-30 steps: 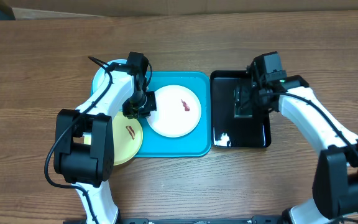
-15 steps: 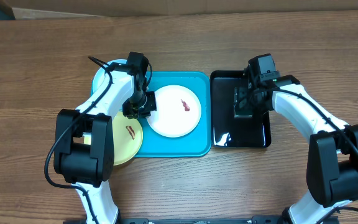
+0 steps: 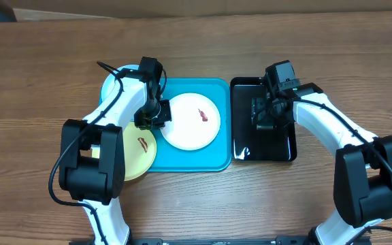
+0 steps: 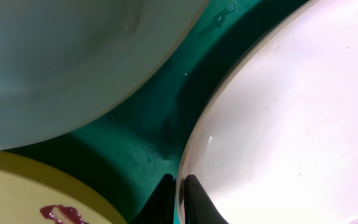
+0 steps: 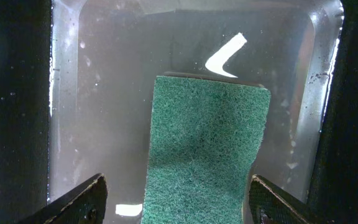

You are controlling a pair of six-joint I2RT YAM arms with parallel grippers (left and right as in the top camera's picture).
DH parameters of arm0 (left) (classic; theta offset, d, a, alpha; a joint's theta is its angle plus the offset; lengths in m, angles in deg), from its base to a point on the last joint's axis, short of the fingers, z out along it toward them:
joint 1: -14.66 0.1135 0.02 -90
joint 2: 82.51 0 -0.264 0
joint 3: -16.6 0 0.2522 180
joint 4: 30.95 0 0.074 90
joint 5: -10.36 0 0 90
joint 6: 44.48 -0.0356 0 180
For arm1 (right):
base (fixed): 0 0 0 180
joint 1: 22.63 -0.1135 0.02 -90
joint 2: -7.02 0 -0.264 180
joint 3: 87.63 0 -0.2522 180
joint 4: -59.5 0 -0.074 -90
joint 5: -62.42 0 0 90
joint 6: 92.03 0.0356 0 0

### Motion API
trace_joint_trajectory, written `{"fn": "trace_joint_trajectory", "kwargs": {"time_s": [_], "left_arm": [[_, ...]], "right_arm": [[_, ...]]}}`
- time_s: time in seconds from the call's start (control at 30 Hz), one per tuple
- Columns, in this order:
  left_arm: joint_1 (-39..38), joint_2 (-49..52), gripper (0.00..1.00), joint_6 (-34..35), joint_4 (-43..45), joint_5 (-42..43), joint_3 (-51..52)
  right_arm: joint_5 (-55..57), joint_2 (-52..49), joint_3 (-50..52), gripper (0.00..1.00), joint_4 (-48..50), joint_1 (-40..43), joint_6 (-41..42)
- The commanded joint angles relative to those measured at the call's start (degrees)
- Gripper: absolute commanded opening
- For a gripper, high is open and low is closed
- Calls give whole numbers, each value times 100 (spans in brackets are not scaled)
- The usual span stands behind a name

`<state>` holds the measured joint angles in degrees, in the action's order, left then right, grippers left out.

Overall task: Clean dirty plates on tray and stack at the side
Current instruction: 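Reach the right gripper into the black basin toward the green sponge, then grasp the green sponge with the right gripper and lift it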

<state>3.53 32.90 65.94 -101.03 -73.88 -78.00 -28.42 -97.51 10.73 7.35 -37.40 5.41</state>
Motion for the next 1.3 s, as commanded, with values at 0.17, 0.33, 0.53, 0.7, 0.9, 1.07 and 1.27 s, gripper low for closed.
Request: {"fn": "trace_joint_trajectory", "kwargs": {"time_s": [0.17,0.33,0.53,0.7,0.9,1.07,1.27], "left_arm": [[-13,61,10,-70,0,22,-92],[-13,61,10,-70,4,22,-92],[-13,61,10,-70,0,22,-92],[-13,61,10,-70,2,22,-92],[-13,61,10,-70,0,22,-92],[-13,61,10,-70,0,22,-92],[-13,61,10,-70,0,22,-92]], "right_arm": [[275,-11,-2,74,81,-13,11],[273,-13,76,74,186,-13,11],[273,-13,278,73,424,-13,11],[273,-13,442,70,654,-13,11],[275,-13,461,68,708,-13,11],[275,-13,490,67,774,-13,11],[275,-20,490,64,782,-13,11]]}}
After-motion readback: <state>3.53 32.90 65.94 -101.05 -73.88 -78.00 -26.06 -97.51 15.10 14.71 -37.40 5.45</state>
